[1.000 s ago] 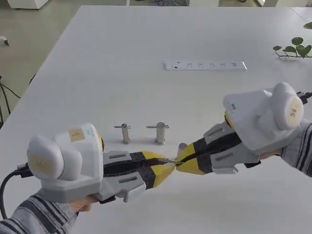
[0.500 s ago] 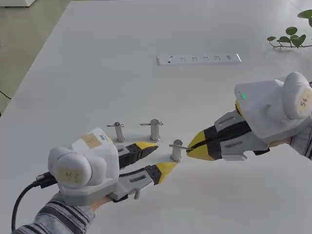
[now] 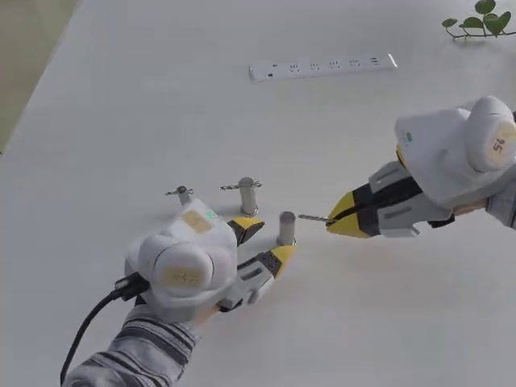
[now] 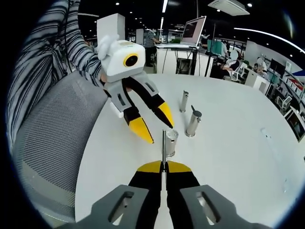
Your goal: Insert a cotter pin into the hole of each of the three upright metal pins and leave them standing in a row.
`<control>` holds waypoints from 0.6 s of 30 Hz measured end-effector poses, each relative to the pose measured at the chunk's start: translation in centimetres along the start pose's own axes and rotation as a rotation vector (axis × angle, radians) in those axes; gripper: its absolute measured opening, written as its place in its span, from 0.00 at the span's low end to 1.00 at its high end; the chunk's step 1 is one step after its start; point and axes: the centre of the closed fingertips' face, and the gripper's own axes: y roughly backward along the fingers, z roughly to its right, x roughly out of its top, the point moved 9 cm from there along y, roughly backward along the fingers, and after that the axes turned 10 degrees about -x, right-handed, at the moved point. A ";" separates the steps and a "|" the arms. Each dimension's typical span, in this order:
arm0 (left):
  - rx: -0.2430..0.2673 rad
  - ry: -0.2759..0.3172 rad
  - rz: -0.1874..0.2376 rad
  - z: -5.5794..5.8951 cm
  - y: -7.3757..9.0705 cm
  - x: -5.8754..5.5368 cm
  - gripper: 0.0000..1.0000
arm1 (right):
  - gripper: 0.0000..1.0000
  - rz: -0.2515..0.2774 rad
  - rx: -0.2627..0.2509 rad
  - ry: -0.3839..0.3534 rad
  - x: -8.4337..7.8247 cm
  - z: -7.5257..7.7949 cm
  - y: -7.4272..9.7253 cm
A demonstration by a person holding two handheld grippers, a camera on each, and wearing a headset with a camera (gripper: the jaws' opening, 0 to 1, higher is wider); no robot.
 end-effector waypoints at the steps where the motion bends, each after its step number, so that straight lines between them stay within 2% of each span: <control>1: -0.001 0.001 0.000 0.0 -0.2 0.0 0.25 | 0.00 -0.004 0.000 0.002 -0.2 0.1 -0.1; 11: 0.013 0.046 -0.004 -0.4 -1.6 -0.2 0.21 | 0.00 -0.008 0.000 -0.003 -1.0 0.8 -1.3; 18: 0.007 0.107 0.000 -0.4 -2.3 -0.6 0.18 | 0.00 -0.017 0.007 0.010 -1.1 1.0 -1.7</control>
